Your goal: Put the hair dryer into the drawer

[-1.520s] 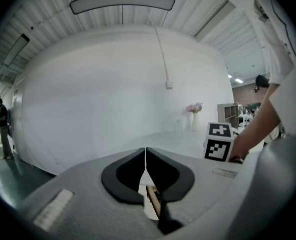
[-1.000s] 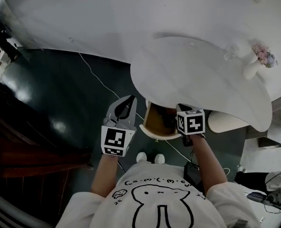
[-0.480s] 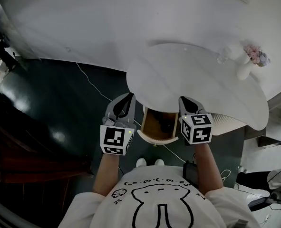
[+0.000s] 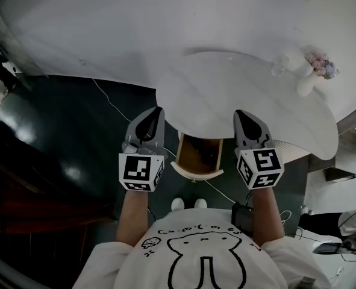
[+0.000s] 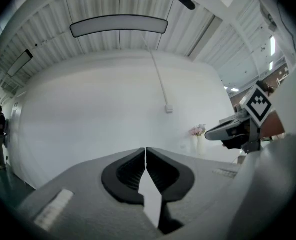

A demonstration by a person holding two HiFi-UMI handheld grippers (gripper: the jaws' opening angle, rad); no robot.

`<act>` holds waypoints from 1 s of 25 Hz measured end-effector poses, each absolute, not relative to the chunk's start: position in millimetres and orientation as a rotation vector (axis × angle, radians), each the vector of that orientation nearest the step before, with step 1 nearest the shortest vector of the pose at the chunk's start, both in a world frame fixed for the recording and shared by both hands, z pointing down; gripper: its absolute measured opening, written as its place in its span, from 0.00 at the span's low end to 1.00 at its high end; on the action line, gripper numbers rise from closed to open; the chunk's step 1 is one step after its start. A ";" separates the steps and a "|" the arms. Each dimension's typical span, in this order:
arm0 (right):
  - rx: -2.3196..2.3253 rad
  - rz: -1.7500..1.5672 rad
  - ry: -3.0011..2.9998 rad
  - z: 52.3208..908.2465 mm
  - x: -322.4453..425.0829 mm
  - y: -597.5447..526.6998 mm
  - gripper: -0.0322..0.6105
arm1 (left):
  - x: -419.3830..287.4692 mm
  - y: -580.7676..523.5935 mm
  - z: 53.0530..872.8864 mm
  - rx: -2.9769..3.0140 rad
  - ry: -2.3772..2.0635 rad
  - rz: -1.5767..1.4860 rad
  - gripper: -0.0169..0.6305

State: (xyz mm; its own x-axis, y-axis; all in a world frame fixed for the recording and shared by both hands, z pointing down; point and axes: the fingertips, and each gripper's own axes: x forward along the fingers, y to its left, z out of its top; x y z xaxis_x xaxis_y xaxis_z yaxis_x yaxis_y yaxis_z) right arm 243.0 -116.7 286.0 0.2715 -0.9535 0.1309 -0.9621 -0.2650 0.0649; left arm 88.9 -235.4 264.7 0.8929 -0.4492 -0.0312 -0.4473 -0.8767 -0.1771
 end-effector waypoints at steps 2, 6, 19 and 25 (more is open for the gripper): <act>2.417 0.084 -1.856 278.3 242.0 -112.4 0.05 | 86.9 -236.9 259.3 -2.878 0.700 0.002 0.06; 2.451 0.009 -1.857 265.5 246.6 -100.2 0.05 | 86.0 -236.1 251.2 -2.872 0.710 0.031 0.06; 2.507 -0.263 -1.733 227.0 256.5 -72.8 0.05 | 86.5 -227.1 229.4 -2.824 0.688 0.077 0.06; 2.493 -0.309 -1.736 221.4 249.0 -67.4 0.05 | 83.7 -221.0 222.3 -2.811 0.673 0.095 0.06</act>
